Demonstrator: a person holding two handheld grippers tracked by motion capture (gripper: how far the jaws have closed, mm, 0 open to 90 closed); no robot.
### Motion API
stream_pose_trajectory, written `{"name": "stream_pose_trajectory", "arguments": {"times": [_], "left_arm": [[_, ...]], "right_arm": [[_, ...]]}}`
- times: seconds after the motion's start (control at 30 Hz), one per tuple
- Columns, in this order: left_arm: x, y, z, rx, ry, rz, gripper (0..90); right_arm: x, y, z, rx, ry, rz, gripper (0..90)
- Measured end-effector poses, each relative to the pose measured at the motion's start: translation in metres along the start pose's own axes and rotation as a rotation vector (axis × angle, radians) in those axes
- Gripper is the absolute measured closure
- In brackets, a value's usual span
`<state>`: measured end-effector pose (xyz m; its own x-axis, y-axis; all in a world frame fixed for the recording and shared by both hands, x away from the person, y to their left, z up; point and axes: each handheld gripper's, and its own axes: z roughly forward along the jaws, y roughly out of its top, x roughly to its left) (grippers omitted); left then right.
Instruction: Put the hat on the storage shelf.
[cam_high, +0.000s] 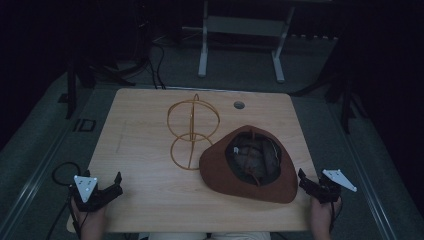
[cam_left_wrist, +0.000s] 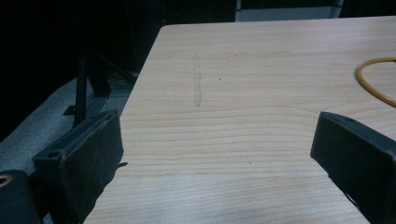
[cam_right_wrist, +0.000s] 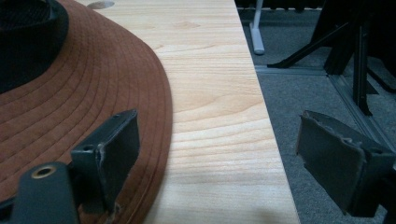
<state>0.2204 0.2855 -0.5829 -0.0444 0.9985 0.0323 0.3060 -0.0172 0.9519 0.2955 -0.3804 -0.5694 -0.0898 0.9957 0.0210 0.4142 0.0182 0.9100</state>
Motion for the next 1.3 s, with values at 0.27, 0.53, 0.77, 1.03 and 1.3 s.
{"name": "stream_pose_trajectory", "arguments": {"times": [0.27, 0.53, 0.77, 1.03, 1.3], "left_arm": [[0.001, 0.0, 0.0, 0.002, -0.008, -0.002, 3.1], [0.001, 0.0, 0.001, 0.004, -0.012, -0.002, 3.2], [0.0, 0.0, 0.0, 0.002, -0.011, 0.001, 3.2], [0.002, 0.0, -0.001, -0.016, 0.0, 0.001, 3.2], [-0.001, 0.0, 0.0, 0.003, 0.015, 0.032, 3.2]], "right_arm": [[-0.002, 0.001, -0.003, 0.01, 0.037, 0.032, 13.7], [0.008, 0.026, -0.026, -0.018, 0.084, 0.011, 14.2], [0.02, 0.048, -0.034, -0.012, 0.134, -0.025, 14.2], [0.026, 0.073, -0.035, 0.007, 0.177, -0.049, 14.1], [0.04, 0.094, -0.027, 0.04, 0.213, -0.097, 13.7]]}}
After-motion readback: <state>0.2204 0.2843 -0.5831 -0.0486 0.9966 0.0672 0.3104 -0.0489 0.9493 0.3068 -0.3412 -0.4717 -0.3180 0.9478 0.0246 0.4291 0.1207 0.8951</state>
